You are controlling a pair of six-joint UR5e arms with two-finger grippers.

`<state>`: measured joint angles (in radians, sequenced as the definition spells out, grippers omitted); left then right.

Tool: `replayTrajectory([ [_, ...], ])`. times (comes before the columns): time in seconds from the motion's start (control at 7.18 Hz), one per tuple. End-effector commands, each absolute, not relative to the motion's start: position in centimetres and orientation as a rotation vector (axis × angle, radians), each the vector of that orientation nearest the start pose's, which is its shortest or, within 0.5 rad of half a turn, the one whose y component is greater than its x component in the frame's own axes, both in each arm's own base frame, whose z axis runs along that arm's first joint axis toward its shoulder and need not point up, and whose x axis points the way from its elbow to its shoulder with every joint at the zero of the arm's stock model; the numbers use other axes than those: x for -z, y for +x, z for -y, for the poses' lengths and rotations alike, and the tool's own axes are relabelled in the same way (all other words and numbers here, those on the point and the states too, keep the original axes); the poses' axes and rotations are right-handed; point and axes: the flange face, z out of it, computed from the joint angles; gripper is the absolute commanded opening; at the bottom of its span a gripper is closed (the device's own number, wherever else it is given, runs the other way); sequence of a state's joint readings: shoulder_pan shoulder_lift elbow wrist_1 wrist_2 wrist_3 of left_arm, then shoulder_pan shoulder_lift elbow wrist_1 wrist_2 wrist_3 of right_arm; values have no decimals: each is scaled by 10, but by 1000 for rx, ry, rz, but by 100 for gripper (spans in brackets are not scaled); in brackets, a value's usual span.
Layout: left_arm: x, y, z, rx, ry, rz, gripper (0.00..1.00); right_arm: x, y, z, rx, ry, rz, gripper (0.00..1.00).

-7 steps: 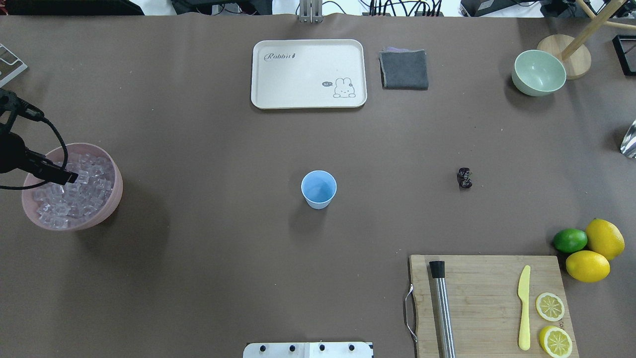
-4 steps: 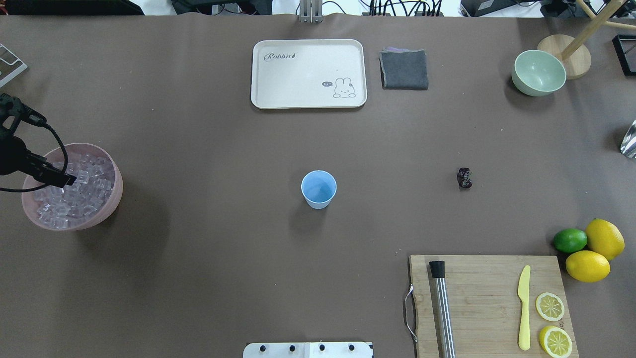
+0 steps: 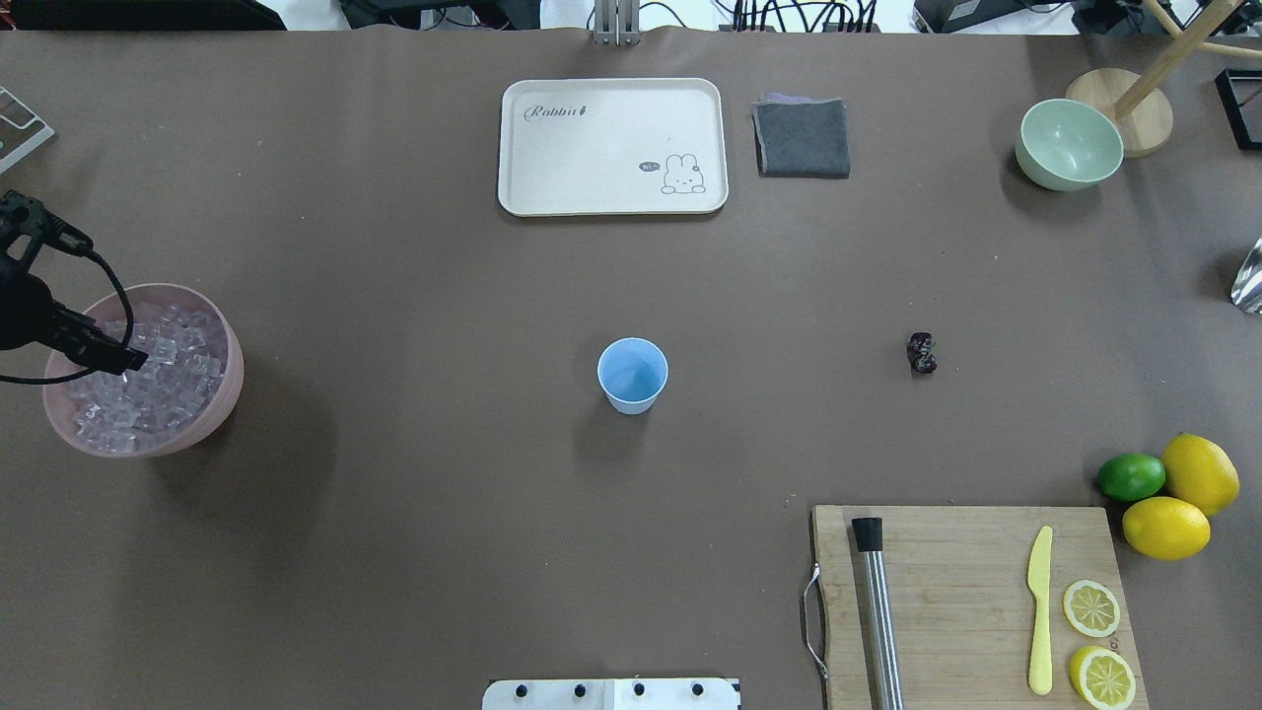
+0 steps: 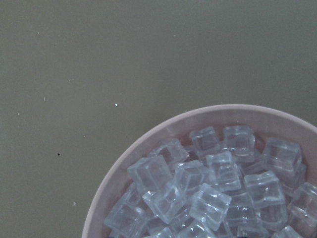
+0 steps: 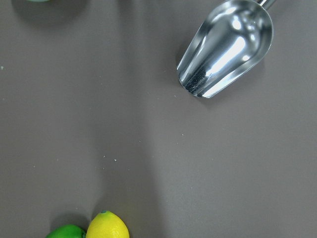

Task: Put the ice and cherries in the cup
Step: 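Lower the left gripper into the pink bowl and grasp an ice cube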

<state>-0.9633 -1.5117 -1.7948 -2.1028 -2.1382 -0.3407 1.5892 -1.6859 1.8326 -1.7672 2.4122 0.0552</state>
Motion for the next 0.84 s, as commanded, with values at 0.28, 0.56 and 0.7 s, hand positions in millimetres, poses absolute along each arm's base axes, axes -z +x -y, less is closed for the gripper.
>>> replayTrajectory([
  [0.28, -533, 219, 453, -443, 343, -790, 72, -598, 67, 435, -89, -59, 840, 100],
  [0.56, -531, 223, 459, -446, 346, -792, 66, -597, 67, 436, -88, -57, 840, 100],
  [0.7, -531, 223, 459, -445, 345, -794, 61, -595, 67, 437, -87, -54, 840, 100],
])
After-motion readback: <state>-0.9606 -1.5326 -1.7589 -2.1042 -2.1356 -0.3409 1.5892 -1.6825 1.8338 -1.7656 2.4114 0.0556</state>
